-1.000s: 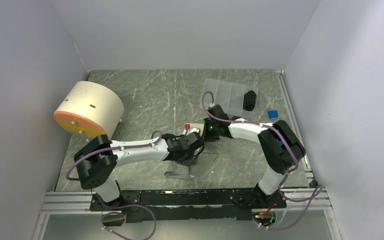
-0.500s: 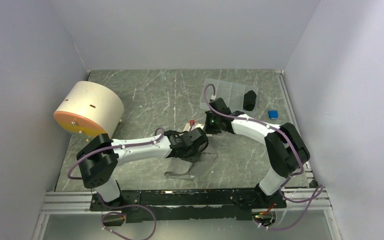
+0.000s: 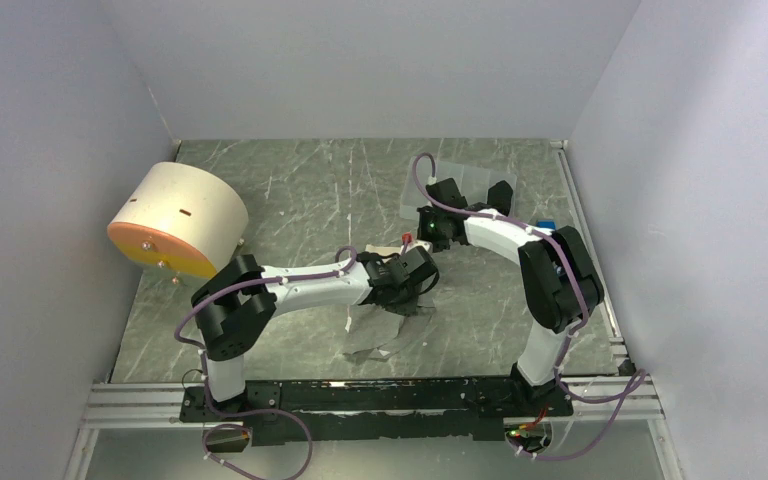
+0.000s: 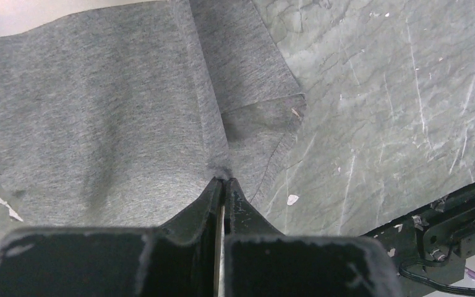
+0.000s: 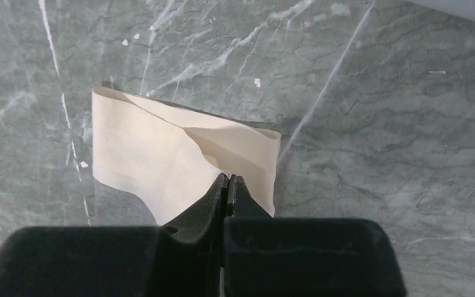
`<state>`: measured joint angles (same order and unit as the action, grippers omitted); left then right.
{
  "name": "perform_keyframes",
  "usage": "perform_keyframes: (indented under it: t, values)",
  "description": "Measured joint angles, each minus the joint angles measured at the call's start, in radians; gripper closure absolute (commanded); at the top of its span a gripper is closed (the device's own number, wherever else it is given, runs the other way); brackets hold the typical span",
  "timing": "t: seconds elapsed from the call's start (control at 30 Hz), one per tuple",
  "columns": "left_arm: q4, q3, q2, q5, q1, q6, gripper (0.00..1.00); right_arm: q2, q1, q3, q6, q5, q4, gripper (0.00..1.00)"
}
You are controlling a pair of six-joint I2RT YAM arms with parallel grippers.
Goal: Roll the underwear
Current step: Fold the underwear at the center of the board.
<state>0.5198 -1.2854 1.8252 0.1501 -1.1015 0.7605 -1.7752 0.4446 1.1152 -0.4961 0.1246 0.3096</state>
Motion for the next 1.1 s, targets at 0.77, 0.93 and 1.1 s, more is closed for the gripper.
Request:
perform_keyframes:
  t: [0.77,0.93,1.1]
  values:
    - [-0.034,-0.101,0.106,-0.116,0.050,-0.038,0.95,-0.108,-0.037,0.094,0.080,-0.017,0.053,0.98]
    - [-0.053,-0.101,0.126,-0.147,0.055,-0.038,0.90,-0.140,-0.038,0.115,0.095,-0.019,0.079,0.86]
    - [-0.064,-0.101,0.126,-0.170,0.058,-0.039,0.66,-0.142,-0.041,0.130,0.117,-0.017,0.079,0.66]
